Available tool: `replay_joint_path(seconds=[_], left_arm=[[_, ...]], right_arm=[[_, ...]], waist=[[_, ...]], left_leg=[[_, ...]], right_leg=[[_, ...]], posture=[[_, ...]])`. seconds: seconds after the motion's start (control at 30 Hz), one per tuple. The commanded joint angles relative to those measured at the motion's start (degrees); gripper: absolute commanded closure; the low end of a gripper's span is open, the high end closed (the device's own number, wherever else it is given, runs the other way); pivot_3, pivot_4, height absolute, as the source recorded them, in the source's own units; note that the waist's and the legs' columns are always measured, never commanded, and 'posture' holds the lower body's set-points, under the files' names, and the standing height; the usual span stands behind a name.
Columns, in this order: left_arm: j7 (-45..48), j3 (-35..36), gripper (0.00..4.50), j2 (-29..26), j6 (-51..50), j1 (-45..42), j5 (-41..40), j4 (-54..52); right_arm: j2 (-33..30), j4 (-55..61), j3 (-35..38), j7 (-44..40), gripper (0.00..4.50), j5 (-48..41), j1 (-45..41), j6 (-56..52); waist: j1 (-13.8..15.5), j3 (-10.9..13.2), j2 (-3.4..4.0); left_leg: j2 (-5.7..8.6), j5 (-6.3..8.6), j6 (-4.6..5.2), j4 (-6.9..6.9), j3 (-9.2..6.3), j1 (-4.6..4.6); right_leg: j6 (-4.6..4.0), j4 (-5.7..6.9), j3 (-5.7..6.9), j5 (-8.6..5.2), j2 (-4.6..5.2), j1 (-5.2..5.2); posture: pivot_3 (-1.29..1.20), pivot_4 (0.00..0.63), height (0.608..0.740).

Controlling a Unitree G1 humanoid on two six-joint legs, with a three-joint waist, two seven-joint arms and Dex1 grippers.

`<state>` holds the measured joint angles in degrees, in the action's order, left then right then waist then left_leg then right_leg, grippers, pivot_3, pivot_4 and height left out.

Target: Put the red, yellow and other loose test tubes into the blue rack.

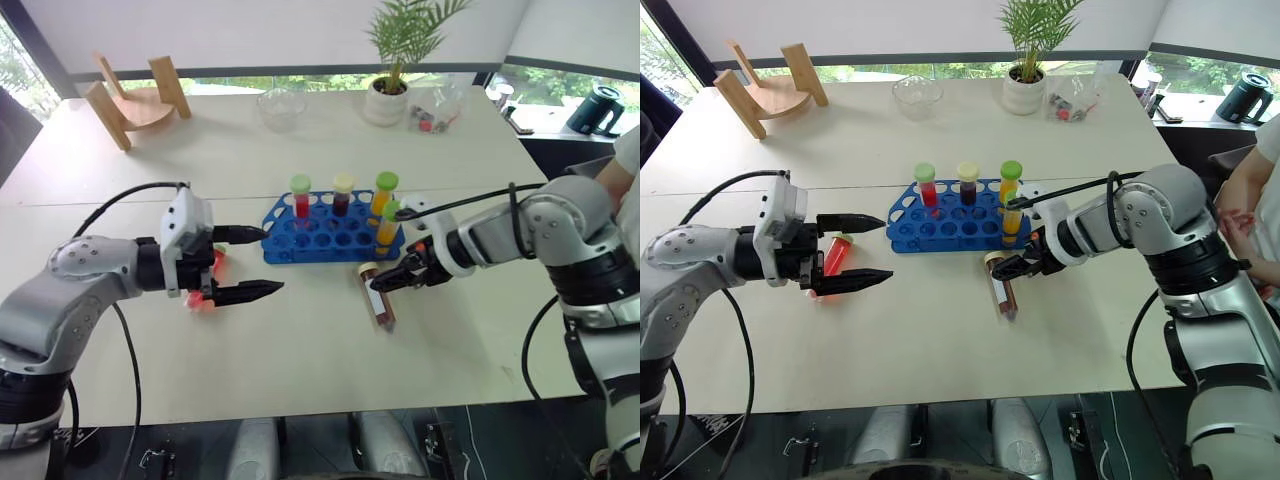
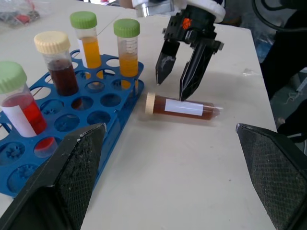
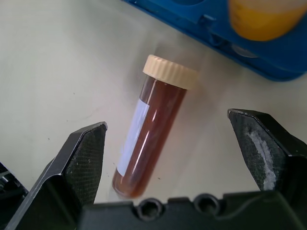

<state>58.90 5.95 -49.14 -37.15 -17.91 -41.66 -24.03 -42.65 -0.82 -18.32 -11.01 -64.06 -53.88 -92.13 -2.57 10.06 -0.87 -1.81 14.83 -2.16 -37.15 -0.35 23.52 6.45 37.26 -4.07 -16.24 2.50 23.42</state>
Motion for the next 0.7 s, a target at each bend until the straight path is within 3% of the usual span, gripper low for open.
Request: replay_joint_path(seconds=[0.03, 0.33, 0.57, 0.7], left_arm=[[-1.1, 0.9, 0.00, 0.4, 0.1, 0.2, -0.4, -2.4], [-2.1, 0.3, 0.00, 1.1, 0.0, -0.2, -0.3, -2.3], [-2.1, -1.4, 0.00, 2.5, 0.8, -1.7, 1.0, -0.9], [-1.6, -2.0, 0.00, 3.2, 1.6, -2.3, 1.8, 0.0]], right_arm=[[1.3, -0.5, -0.2, 7.0, 0.05, -4.8, -1.5, -0.4], [2.5, 3.5, -2.7, 20.0, 0.05, -8.1, 1.4, -0.4], [1.1, 5.6, 3.0, 26.7, 0.05, -9.1, 5.1, -0.4], [-1.6, 7.5, 4.2, 28.8, 0.05, -16.4, 5.4, -0.4]], waist=[[0.0, 0.0, 0.00], [-0.1, 0.0, -0.05], [0.0, -0.1, -0.11], [0.0, -0.1, -0.08]], left_leg=[[0.00, 0.00, 0.00, 0.00, 0.00, 0.00], [-0.03, 0.00, 0.00, 0.00, -0.02, -0.02], [-0.02, 0.00, 0.00, -0.03, -0.02, -0.03], [-0.02, 0.00, 0.00, -0.01, -0.01, -0.02]], right_leg=[[0.00, 0.00, 0.00, 0.00, -0.01, 0.00], [0.00, 0.02, 0.00, 0.00, -0.05, -0.01], [-0.01, 0.01, 0.00, 0.00, -0.05, -0.05], [-0.01, 0.00, -0.01, 0.00, -0.04, -0.03]], posture=[[0.00, 0.150, 0.740], [0.00, 0.150, 0.740], [0.00, 0.150, 0.740], [0.00, 0.150, 0.740]])
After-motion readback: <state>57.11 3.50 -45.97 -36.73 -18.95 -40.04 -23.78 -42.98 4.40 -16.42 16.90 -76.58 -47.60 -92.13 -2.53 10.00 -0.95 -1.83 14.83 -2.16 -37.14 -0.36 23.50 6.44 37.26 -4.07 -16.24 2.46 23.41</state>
